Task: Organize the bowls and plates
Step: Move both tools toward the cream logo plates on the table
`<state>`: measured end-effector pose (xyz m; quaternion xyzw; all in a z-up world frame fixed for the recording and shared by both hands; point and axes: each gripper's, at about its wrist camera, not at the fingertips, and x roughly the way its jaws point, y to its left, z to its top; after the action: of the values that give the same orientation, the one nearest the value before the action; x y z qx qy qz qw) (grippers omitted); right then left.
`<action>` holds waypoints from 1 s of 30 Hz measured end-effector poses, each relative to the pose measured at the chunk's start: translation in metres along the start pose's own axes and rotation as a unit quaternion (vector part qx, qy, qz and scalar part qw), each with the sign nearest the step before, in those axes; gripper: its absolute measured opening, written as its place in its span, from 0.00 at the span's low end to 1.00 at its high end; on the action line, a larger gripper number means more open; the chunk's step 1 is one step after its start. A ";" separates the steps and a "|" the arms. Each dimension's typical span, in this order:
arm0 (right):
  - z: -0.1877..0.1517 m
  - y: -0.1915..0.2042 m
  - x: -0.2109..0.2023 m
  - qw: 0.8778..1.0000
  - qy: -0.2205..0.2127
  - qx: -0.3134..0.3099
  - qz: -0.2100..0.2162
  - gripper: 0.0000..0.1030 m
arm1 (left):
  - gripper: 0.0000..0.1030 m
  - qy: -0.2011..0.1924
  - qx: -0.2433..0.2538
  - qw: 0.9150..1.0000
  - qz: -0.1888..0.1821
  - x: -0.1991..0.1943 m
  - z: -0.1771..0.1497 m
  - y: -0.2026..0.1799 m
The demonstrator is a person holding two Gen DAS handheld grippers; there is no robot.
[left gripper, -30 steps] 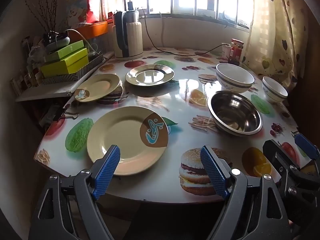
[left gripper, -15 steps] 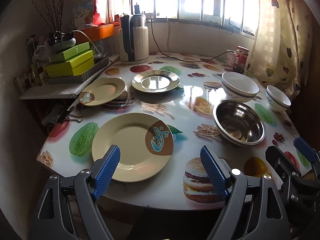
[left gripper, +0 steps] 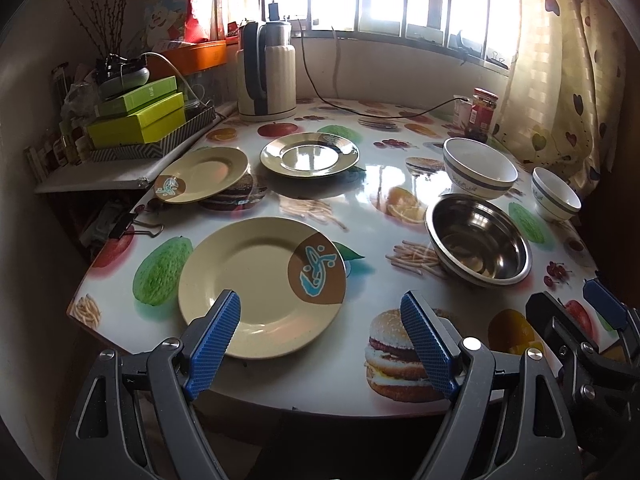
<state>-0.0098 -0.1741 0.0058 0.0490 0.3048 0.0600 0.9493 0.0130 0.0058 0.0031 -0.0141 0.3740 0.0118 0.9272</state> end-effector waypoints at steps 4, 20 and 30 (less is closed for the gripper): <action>0.001 0.000 0.000 1.000 0.001 0.001 0.001 1.00 | 0.80 0.000 -0.003 1.000 0.001 0.000 -0.001 0.001; -0.001 0.002 0.001 1.000 0.005 -0.002 0.000 1.00 | 0.80 0.001 -0.004 1.000 0.001 -0.001 -0.003 0.002; -0.001 0.003 0.001 1.000 0.005 -0.002 0.000 1.00 | 0.80 0.002 -0.003 1.000 0.001 -0.001 -0.003 0.002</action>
<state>-0.0097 -0.1710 0.0045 0.0466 0.3091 0.0613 0.9479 0.0105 0.0080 0.0014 -0.0169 0.3756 0.0139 0.9265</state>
